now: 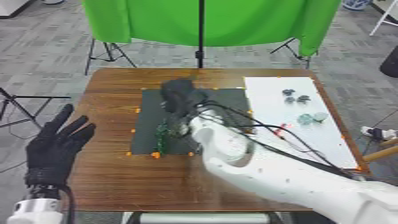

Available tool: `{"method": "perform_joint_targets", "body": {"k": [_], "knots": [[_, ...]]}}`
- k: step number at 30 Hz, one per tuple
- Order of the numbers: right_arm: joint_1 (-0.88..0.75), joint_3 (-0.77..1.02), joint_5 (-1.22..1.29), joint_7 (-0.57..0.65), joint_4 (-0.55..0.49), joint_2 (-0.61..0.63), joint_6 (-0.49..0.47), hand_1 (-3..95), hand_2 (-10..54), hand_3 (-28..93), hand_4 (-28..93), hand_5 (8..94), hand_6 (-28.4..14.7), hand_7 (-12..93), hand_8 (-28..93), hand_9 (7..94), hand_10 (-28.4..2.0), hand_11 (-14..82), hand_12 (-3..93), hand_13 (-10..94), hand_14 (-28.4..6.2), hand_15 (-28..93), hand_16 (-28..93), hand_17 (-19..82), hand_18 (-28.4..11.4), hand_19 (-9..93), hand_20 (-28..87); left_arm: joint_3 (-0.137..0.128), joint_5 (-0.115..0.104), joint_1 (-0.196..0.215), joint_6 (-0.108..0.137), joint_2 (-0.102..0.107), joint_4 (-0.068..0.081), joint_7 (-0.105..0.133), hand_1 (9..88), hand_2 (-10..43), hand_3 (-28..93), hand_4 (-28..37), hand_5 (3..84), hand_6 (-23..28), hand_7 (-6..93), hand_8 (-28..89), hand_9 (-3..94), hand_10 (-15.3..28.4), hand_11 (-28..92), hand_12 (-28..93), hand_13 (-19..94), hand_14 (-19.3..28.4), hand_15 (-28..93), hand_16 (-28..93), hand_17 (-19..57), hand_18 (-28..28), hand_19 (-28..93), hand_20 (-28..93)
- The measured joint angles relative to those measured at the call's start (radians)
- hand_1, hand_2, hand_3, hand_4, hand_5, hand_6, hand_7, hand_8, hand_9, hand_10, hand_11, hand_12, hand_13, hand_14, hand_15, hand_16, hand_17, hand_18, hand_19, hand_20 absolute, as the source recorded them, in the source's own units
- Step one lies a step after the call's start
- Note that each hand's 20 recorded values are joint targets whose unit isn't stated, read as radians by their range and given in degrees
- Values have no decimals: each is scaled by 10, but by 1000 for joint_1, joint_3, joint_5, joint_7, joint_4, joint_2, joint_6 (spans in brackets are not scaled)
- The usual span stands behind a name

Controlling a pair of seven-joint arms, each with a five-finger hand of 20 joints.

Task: Arrange flowers

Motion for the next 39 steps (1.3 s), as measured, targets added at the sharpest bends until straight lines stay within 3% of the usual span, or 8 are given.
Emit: {"method": "perform_joint_targets", "body": {"k": [7,17,20,25,28,32,36,39], "knots": [[49,-162,75,21,16,-105,-10,531,-95,655,-283,839,53,140,-19,862,-82,384,246,704,-65,751,204,249,-203,839,417,28,3,-110,-5,44,30,-13,197,87,762,-283,342,58,108,-102,337,185,196,98,235,280,466,-77,-92,284,562,113],[74,-183,64,12,58,-99,-170,517,-95,590,-283,760,57,133,-40,823,-88,427,220,678,-66,766,202,231,-206,827,436,33,-12,-119,-5,102,33,25,199,87,762,-283,341,58,107,-101,338,185,197,98,235,280,466,-77,-92,284,561,117],[69,-155,27,-27,80,-104,-194,481,-95,619,-283,735,60,139,-55,813,-93,444,208,668,-72,774,200,224,-208,823,443,34,-4,-136,-9,91,44,14,199,86,763,-283,341,58,108,-101,338,185,197,98,235,281,466,-77,-92,284,560,119],[9,-10,-46,-139,103,-123,-268,428,-95,687,-283,718,59,137,-105,805,-94,457,206,660,-78,783,199,214,-210,817,457,18,36,-201,-26,19,57,-95,201,87,763,-283,342,58,108,-102,338,185,197,98,235,281,467,-77,-91,284,559,121],[2,1,-51,-140,102,-124,-276,412,-95,702,-283,712,60,141,-128,800,-94,463,205,657,-80,786,200,211,-212,814,464,10,46,-215,-34,-13,57,-115,202,87,762,-283,342,59,107,-102,338,186,196,98,235,281,467,-77,-91,284,559,122],[25,-67,-11,-83,80,-111,-256,400,-95,708,-283,708,59,142,-132,796,-95,469,206,653,-84,789,201,205,-215,812,471,13,34,-187,-33,-2,54,-58,202,86,764,-283,341,58,107,-102,338,185,196,98,235,281,468,-77,-91,284,558,123],[60,-152,56,-30,52,-95,-235,384,-95,712,-283,701,55,141,-132,790,-98,476,208,649,-87,793,202,200,-218,809,479,27,3,-124,-29,56,45,41,203,86,763,-283,341,58,108,-102,338,185,197,98,236,280,467,-77,-91,284,558,124],[58,-147,56,-35,48,-93,-234,371,-95,709,-283,675,48,141,-130,780,-101,483,209,641,-90,798,203,194,-220,805,487,29,-7,-96,-26,86,43,47,202,86,763,-283,341,58,109,-102,338,185,198,98,235,279,467,-77,-91,284,558,125]]}}
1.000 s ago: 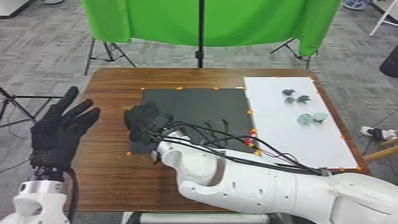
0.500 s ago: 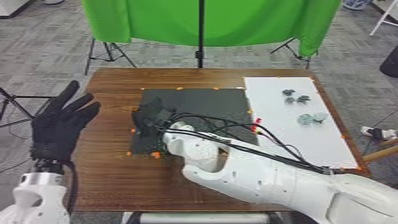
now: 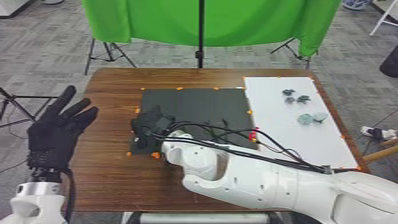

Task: Arrange flowers

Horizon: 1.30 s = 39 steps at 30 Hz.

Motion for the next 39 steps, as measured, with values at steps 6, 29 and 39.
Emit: {"method": "perform_joint_targets", "body": {"k": [6,29,39], "knots": [[-37,71,-14,-10,-6,0,-8,346,-95,720,-283,647,40,140,-130,764,-104,499,209,634,-95,805,201,185,-226,801,499,-11,7,0,0,-27,-2,-50,202,86,764,-283,341,59,107,-101,337,185,197,98,235,280,467,-77,-91,284,557,127],[-93,151,11,-57,-75,47,-58,300,-95,727,-283,614,21,133,-126,742,-109,529,209,621,-104,816,199,164,-228,783,528,-35,3,72,14,-94,-13,-58,197,86,762,-283,340,58,108,-102,337,186,199,100,235,281,467,-77,-91,284,554,133],[-92,134,13,-68,-59,36,-65,353,29,765,-282,681,54,137,-114,786,-103,470,196,636,-105,804,188,173,-229,779,534,-12,12,20,6,-94,-4,-93,197,86,762,-283,340,58,108,-102,337,186,199,99,236,280,467,-77,-90,284,553,136]]}}
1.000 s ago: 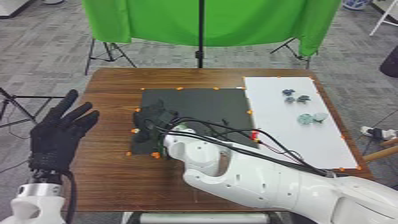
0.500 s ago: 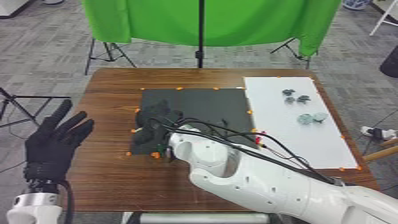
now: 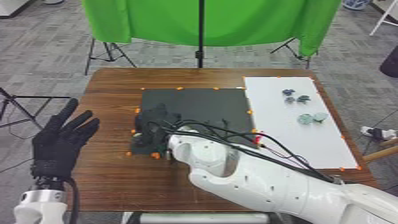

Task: Arrange flowers

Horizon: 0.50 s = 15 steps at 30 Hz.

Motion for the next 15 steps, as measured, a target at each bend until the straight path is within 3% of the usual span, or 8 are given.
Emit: {"method": "perform_joint_targets", "body": {"k": [2,4,9,11,15], "knots": [[4,-16,9,7,8,0,14,416,41,703,-282,728,58,129,-80,817,-96,433,195,657,-97,791,193,192,-230,784,529,0,6,-7,-5,0,2,-11,197,85,763,-283,340,58,108,-101,338,186,199,99,236,280,467,-77,-90,284,553,136],[19,-53,17,26,20,1,61,496,13,630,-283,753,63,118,-73,860,-83,383,186,682,-83,775,198,215,-225,793,517,-1,15,-16,-13,-4,5,-32,197,85,763,-283,340,58,108,-101,338,186,200,99,236,280,467,-77,-90,284,552,137],[81,-194,19,147,59,1,274,541,-79,607,-283,807,74,110,-59,902,-70,343,192,719,-66,753,208,244,-219,814,486,-4,43,-54,-43,-31,18,-96,198,85,763,-283,340,59,108,-102,338,186,199,99,235,281,467,-77,-90,284,552,137],[100,-230,6,194,75,0,330,537,-94,597,-283,772,66,114,-58,893,-71,346,199,719,-64,751,214,245,-220,822,474,-4,49,-64,-50,-38,21,-102,199,85,764,-283,340,58,108,-102,337,186,199,99,235,280,467,-77,-90,284,551,138],[109,-238,-32,235,89,1,341,432,-95,714,-283,680,50,133,-134,850,-82,388,207,692,-72,771,217,232,-226,823,479,-5,52,-64,-53,-42,20,-99,199,84,764,-283,340,58,108,-102,337,185,199,100,235,280,467,-77,-90,284,551,138]]}}
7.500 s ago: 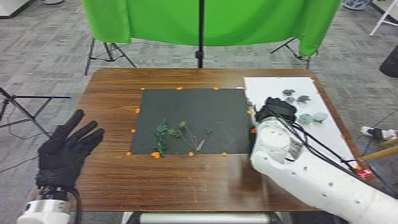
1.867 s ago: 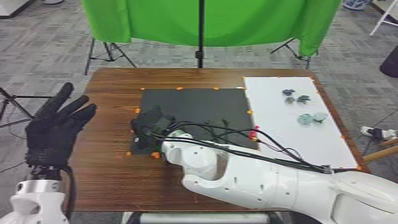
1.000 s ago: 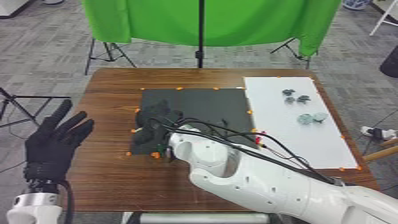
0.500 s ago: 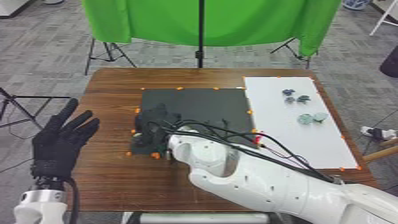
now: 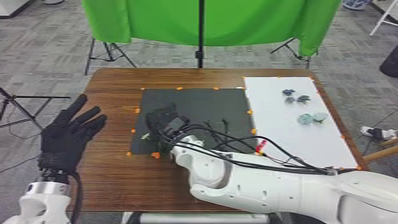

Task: Arrange flowers

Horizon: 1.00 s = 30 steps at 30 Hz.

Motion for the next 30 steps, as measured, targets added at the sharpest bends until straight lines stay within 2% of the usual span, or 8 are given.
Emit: {"method": "perform_joint_targets", "body": {"k": [5,9,17,23,26,30], "knots": [[-9,42,10,-31,-13,4,-38,364,-95,729,-283,628,26,127,-130,807,-95,426,202,667,-85,788,217,213,-234,818,491,-14,3,18,0,-8,-5,2,200,84,765,-283,340,58,109,-102,338,186,200,100,235,280,467,-77,-90,284,551,139],[-24,84,23,-66,-45,13,-65,347,-95,733,-283,613,17,126,-129,791,-100,441,198,659,-90,794,211,205,-236,813,500,-21,3,32,1,-18,-9,3,200,84,765,-283,340,58,109,-102,337,186,200,99,235,280,466,-77,-90,284,551,140],[-43,136,65,-73,-148,51,-78,332,-95,734,-283,592,10,124,-128,768,-103,448,194,636,-97,799,206,192,-239,803,509,-25,-1,70,8,-27,-22,26,194,84,760,-283,340,58,108,-102,337,185,198,99,235,279,465,-76,-90,284,550,141],[-150,335,203,-75,-316,134,-110,320,-95,753,-283,605,2,132,-126,729,-113,420,180,593,-106,780,187,166,-230,771,503,-31,-4,99,9,-46,-25,40,151,91,751,-283,340,57,107,-101,336,185,195,99,235,280,465,-75,-89,284,551,144],[-239,489,321,-96,-396,193,-157,323,-95,767,-283,612,-1,142,-126,688,-123,370,162,570,-111,760,168,164,-229,764,500,-30,-10,110,7,-50,-24,56,123,106,731,-283,341,54,105,-101,337,184,191,100,237,281,464,-75,-85,284,551,150],[-362,685,455,-144,-468,305,-233,326,-95,765,-283,607,-2,145,-128,678,-128,355,160,567,-113,760,160,171,-232,769,500,-27,-25,121,4,-53,-23,85,126,110,715,-283,343,52,104,-100,338,183,189,102,238,283,462,-72,-84,284,547,157]]}}
